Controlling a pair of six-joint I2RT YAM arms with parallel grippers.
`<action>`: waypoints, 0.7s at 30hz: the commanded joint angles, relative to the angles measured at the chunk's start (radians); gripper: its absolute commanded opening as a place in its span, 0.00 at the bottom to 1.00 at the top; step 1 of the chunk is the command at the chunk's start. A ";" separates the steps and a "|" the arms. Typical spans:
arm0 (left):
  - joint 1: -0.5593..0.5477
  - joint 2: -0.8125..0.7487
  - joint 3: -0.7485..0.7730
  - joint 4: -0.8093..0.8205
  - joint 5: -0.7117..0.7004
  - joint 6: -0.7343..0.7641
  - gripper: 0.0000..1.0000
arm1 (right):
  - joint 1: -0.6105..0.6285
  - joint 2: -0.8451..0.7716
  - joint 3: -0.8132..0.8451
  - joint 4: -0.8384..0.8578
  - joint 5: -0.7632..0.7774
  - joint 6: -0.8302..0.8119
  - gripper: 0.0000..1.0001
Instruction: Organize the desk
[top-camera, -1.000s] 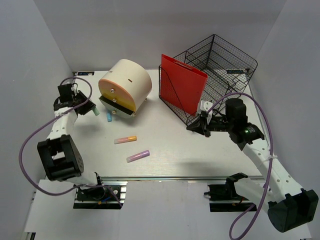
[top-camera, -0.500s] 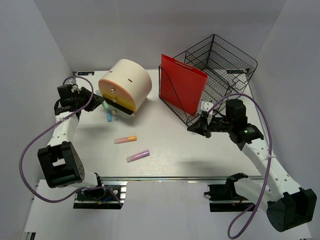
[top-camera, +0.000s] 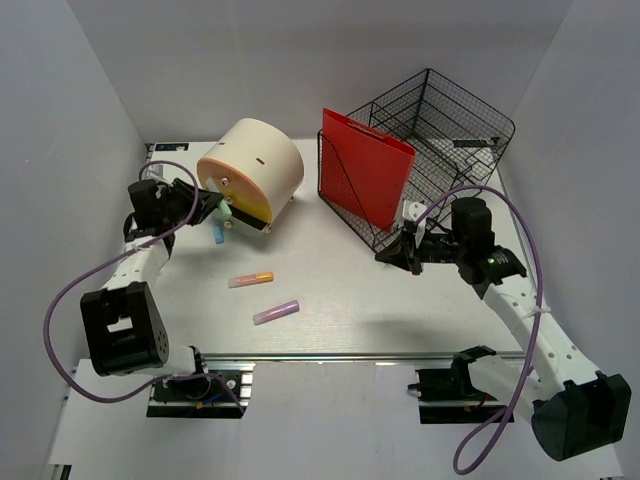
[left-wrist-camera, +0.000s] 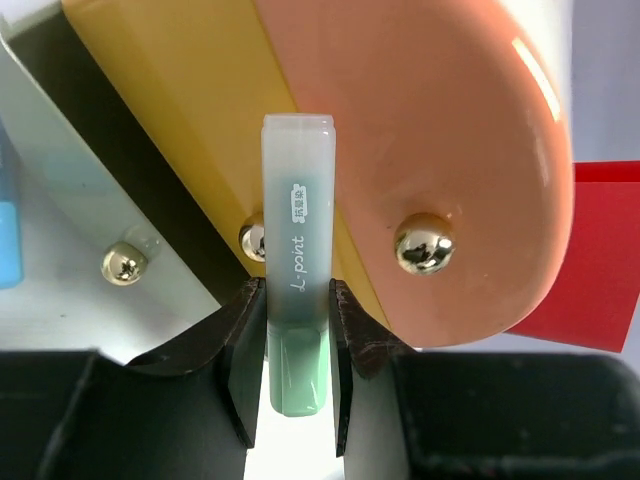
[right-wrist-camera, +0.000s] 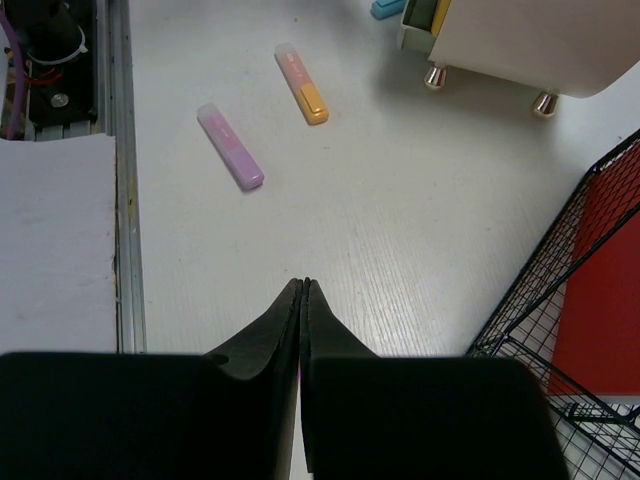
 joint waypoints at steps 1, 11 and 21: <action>-0.009 -0.059 -0.049 0.129 -0.006 -0.057 0.09 | -0.007 0.007 0.000 0.033 -0.028 0.013 0.03; -0.009 -0.132 -0.232 0.310 -0.091 -0.192 0.08 | -0.010 0.021 -0.002 0.033 -0.029 0.013 0.03; -0.009 -0.080 -0.296 0.462 -0.126 -0.290 0.08 | -0.015 0.024 0.000 0.028 -0.029 0.008 0.03</action>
